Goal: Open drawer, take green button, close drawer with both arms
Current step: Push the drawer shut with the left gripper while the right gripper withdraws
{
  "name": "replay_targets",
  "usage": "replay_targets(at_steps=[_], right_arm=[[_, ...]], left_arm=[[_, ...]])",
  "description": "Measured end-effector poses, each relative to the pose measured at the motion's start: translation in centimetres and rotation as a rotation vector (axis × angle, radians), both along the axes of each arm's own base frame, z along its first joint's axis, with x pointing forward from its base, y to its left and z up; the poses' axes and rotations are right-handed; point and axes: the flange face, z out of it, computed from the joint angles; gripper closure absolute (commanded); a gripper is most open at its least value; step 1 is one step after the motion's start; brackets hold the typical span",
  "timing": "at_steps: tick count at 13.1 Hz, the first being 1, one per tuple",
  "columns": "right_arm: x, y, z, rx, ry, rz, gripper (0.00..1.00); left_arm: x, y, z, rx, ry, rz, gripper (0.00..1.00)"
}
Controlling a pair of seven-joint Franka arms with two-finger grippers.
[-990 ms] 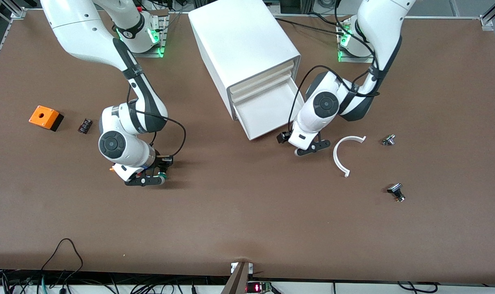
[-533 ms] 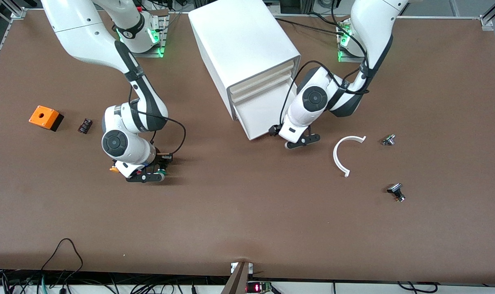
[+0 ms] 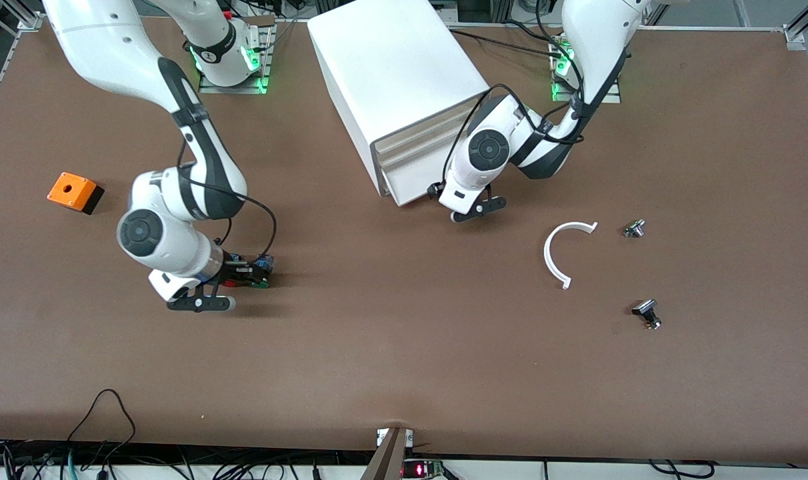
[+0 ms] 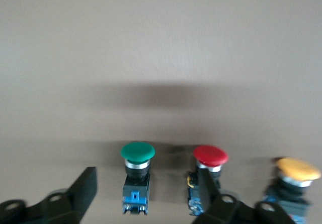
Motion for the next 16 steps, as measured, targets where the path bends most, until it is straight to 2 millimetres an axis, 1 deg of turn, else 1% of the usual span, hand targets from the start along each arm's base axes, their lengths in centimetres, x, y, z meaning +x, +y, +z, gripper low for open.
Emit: replay_targets(at_steps=[1, 2, 3, 5, 8, 10, 13, 16], right_arm=[[0.2, -0.2, 2.8, 0.005, -0.032, 0.030, 0.00], [0.1, -0.8, 5.5, 0.004, -0.056, 0.037, 0.00], [0.0, -1.9, 7.8, -0.001, -0.071, 0.044, 0.00], [-0.6, -3.8, 11.8, -0.007, -0.084, 0.050, 0.00], [-2.1, -5.5, 16.4, -0.010, -0.066, 0.031, 0.00], [-3.4, -6.9, 19.6, -0.010, -0.063, 0.013, 0.00], [-6.1, -8.8, 24.4, -0.021, -0.037, -0.001, 0.00], [-8.1, -11.7, 28.2, -0.031, -0.053, -0.037, 0.00]], left_arm=[[-0.4, -0.4, 0.1, -0.016, 0.026, 0.021, 0.01], [-0.8, -0.8, 0.1, -0.031, 0.052, 0.043, 0.01], [-1.1, -1.0, 0.1, -0.042, 0.068, 0.056, 0.01], [-1.8, -1.7, 0.3, -0.056, 0.083, 0.059, 0.01], [-2.6, -2.4, 0.3, -0.067, 0.107, 0.064, 0.01], [-3.6, -3.2, 0.2, -0.073, 0.123, 0.063, 0.01], [-3.6, -3.2, 0.1, -0.076, 0.130, 0.078, 0.01], [-3.5, -3.1, 0.1, -0.077, 0.129, 0.080, 0.01]])
